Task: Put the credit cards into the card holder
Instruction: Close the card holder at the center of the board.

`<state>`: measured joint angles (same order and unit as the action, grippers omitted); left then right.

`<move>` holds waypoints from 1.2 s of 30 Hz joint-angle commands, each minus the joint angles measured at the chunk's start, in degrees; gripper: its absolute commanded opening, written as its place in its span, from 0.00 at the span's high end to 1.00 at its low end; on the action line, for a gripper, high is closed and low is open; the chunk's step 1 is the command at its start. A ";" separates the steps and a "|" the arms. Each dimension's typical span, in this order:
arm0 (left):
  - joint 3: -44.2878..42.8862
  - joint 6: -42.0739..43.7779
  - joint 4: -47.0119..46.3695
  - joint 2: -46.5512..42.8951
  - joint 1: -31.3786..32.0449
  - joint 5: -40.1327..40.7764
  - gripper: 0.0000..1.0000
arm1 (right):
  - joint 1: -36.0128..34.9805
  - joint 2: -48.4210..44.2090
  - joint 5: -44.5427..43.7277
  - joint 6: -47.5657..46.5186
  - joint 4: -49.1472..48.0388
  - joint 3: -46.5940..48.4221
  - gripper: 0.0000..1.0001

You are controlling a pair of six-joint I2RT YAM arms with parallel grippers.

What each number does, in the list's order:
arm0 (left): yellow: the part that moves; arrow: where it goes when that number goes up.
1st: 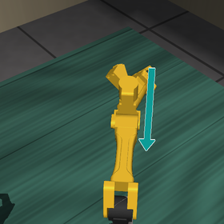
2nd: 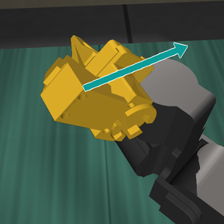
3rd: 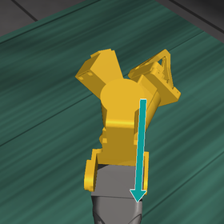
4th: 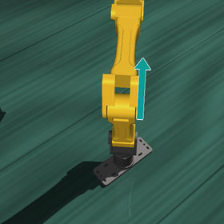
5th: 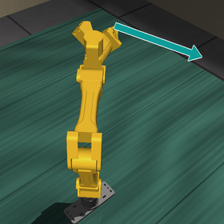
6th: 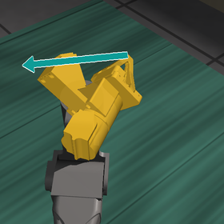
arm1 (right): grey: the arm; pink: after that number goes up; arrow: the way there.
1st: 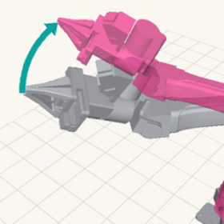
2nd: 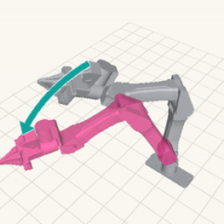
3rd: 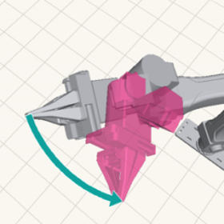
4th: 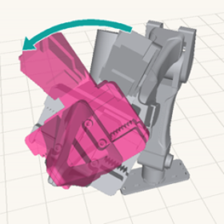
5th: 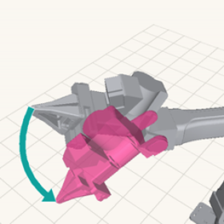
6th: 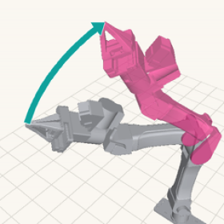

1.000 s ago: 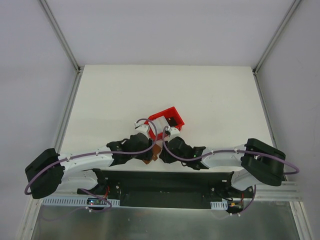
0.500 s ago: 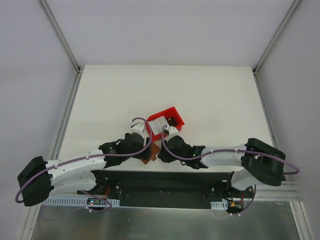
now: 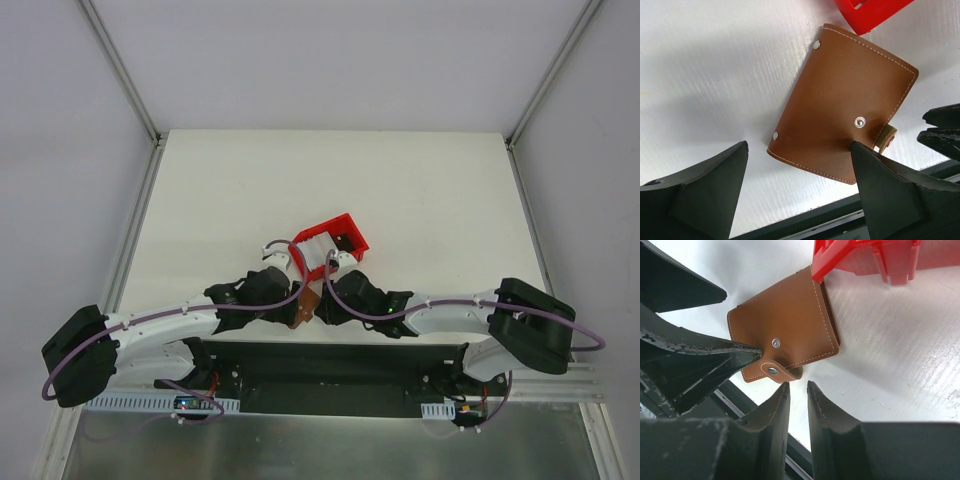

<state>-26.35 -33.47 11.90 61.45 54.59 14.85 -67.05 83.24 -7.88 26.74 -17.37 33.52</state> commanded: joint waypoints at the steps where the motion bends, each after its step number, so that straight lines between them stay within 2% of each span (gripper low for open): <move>1: 1.03 1.39 -0.82 -0.10 -0.89 -2.19 0.18 | 0.16 -2.91 0.41 -0.46 -1.27 -0.21 0.76; 6: 0.77 0.69 -1.18 2.26 -1.06 -4.73 0.22 | 0.07 -2.91 0.67 -0.64 -1.36 -0.03 0.76; 10: 1.30 -1.24 -2.32 4.82 -0.97 -6.33 0.35 | 0.07 -2.30 1.11 -0.90 -1.44 0.58 0.76; 18: 3.32 -8.88 -3.73 2.36 -0.45 -7.56 0.48 | 0.07 -1.42 1.38 -0.38 -1.71 0.67 0.77; 24: 4.64 -16.88 -4.61 0.86 2.80 -6.94 0.48 | 0.16 -1.15 -0.20 0.59 -1.44 -0.03 0.77; 30: 3.76 -23.03 -4.61 1.74 7.11 -5.01 0.43 | 0.95 -1.85 -1.43 -0.11 0.31 -0.64 0.77; 36: 3.06 -19.54 -2.94 -0.28 7.11 -0.89 0.36 | 1.65 -5.72 -1.79 -0.55 0.40 -2.93 0.77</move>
<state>-23.29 -53.89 4.97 62.24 61.21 9.98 -65.93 81.01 -8.36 26.72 -16.82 31.68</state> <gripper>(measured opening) 0.606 0.228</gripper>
